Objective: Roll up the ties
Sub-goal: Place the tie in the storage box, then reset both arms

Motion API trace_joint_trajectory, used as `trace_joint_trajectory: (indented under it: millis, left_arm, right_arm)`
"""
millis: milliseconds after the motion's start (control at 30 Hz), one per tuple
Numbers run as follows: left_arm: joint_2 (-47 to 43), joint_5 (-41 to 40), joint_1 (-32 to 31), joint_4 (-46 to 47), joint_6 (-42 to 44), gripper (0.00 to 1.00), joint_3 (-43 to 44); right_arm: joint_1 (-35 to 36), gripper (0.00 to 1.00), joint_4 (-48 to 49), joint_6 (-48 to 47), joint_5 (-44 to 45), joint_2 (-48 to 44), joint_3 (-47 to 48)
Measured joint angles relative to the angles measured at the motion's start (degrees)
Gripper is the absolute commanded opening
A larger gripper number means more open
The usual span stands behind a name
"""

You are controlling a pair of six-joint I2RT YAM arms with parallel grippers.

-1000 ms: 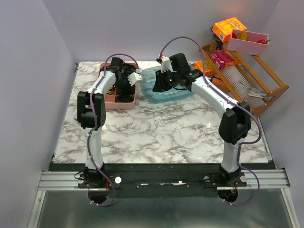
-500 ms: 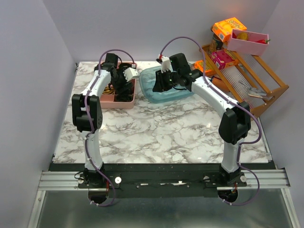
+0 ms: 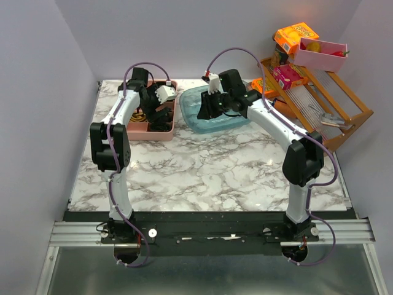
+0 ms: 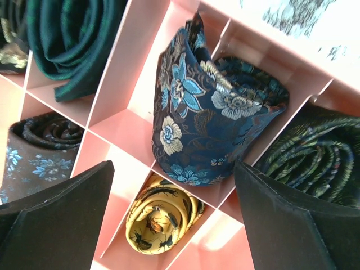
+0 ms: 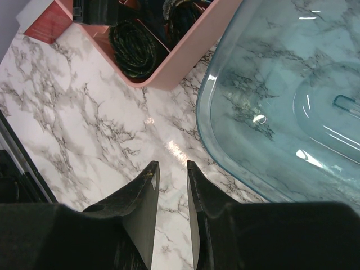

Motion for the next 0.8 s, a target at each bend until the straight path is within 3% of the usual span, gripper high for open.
trace_joint_trajectory:
  millis: [367,567,800]
  left_arm:
    - [-5.4,4.1,0.2,4.9,-4.8,0.99,0.0]
    - [-9.9,6.8,1.1,11.7,-12.9,0.99,-1.8]
    - [-24.6,7.2,2.1,30.5,-29.9,0.99,-19.1]
  right_arm:
    - [0.0,0.34,0.0,0.0,0.0,0.2,0.0]
    - [0.0,0.36,0.0,0.0,0.0,0.2,0.0]
    - [0.0,0.60,0.3,0.2,0.0,-0.3,-2.0]
